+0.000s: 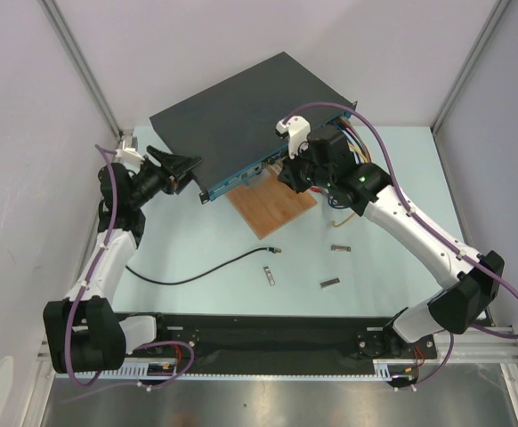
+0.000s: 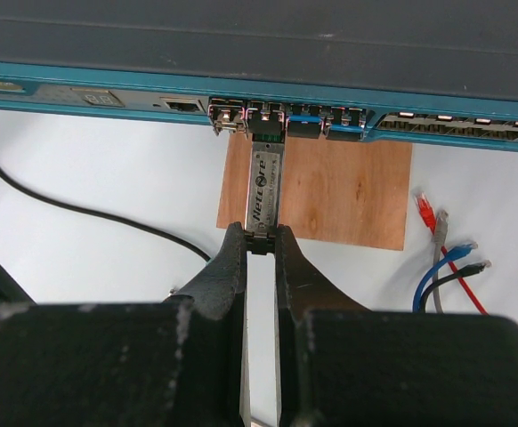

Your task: Insert the plug into the switch port

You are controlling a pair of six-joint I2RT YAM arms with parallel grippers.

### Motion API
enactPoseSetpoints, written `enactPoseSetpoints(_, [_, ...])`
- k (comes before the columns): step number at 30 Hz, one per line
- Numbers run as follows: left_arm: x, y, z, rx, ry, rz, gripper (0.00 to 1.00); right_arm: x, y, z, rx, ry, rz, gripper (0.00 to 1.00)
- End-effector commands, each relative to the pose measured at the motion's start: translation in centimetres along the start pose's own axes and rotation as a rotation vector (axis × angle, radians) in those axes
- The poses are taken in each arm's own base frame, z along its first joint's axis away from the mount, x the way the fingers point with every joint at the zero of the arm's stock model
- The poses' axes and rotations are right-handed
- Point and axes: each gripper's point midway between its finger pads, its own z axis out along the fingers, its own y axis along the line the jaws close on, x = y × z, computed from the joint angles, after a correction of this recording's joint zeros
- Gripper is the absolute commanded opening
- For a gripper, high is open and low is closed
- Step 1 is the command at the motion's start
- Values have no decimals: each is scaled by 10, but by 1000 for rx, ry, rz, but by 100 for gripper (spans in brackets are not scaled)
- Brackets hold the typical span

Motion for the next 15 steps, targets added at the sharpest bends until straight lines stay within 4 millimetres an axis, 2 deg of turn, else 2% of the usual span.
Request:
enactPoseSetpoints(1, [-3, -10, 8, 19, -5, 103, 0, -26, 0, 0, 6, -83, 3, 0])
enactPoseSetpoints(7, [-2, -12, 7, 20, -1, 107, 0, -34, -11, 3, 32, -98, 9, 0])
enactPoseSetpoints(15, [-2, -9, 8, 14, -2, 106, 0, -41, -11, 4, 30, -112, 5, 0])
